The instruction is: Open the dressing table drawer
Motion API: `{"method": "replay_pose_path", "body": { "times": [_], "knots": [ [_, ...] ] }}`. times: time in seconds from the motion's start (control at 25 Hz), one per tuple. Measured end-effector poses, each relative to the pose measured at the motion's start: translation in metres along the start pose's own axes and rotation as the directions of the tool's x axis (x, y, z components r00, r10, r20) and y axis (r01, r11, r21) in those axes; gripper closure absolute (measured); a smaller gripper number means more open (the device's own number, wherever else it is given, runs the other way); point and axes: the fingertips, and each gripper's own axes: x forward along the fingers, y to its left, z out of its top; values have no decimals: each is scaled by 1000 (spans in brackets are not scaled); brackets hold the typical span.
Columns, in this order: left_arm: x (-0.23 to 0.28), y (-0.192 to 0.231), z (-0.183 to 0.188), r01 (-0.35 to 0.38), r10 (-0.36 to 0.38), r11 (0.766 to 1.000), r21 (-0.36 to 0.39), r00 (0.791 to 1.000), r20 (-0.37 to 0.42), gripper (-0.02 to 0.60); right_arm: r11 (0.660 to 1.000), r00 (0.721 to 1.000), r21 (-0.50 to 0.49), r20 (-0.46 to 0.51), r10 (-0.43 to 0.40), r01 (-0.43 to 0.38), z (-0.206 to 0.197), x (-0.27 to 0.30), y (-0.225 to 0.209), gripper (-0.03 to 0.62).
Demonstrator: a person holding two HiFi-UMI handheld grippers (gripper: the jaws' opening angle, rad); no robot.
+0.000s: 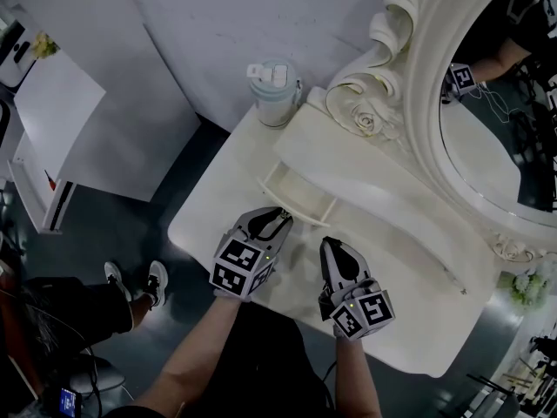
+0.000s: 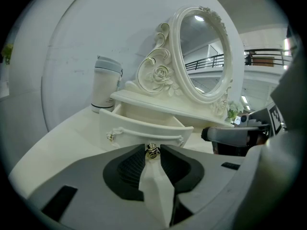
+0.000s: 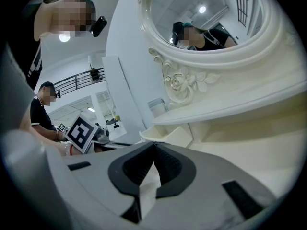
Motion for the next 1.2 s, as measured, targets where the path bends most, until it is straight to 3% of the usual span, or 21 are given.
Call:
{"method": "replay_pose_path", "body": {
  "times": [0.64, 0.92, 1.12, 1.2],
  "knots": [
    [-7, 1, -3, 8, -7, 999, -38, 1000, 28, 443, 1000, 1000, 1, 3, -5, 5, 1, -2, 2, 588],
    [-21, 1, -7, -7, 7, 1000, 20, 1000, 19, 444, 1000, 1000, 1, 13, -17, 17, 4, -4, 2, 589],
    [-30, -2, -2, -12, 10, 999, 44, 999, 45, 565, 999, 999, -18, 32, -31, 31, 13, -9, 4, 589],
    [-33, -7, 5, 0, -4, 998, 57, 998, 63, 580, 999, 999, -39, 42, -34, 36, 20, -12, 6, 589]
  ]
}}
